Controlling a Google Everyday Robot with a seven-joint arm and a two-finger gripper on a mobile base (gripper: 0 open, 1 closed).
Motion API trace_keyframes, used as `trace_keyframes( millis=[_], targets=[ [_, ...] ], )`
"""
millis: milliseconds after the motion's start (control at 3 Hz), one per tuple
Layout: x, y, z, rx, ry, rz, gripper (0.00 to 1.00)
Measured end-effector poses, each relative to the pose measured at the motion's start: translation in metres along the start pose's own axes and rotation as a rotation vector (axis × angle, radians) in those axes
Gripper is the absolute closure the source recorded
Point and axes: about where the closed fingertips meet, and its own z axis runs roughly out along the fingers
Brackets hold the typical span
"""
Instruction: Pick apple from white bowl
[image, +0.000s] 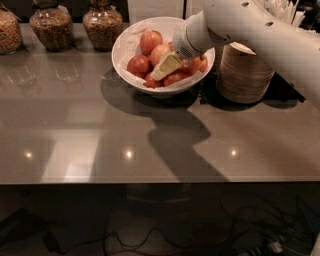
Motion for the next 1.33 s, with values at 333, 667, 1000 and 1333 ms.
trace_keyframes(
  millis=[333,667,1000,1333],
  targets=[
    [0.002,0.005,0.007,-0.019,0.007,0.007,0.18],
    [0.004,0.009,0.01,-0.031,0.011,0.009,0.26],
    [0.001,0.008,0.008,-0.031,0.011,0.009,0.49],
    [-0.006,0.011,-0.005,-0.052,0.031,0.011,0.72]
  ],
)
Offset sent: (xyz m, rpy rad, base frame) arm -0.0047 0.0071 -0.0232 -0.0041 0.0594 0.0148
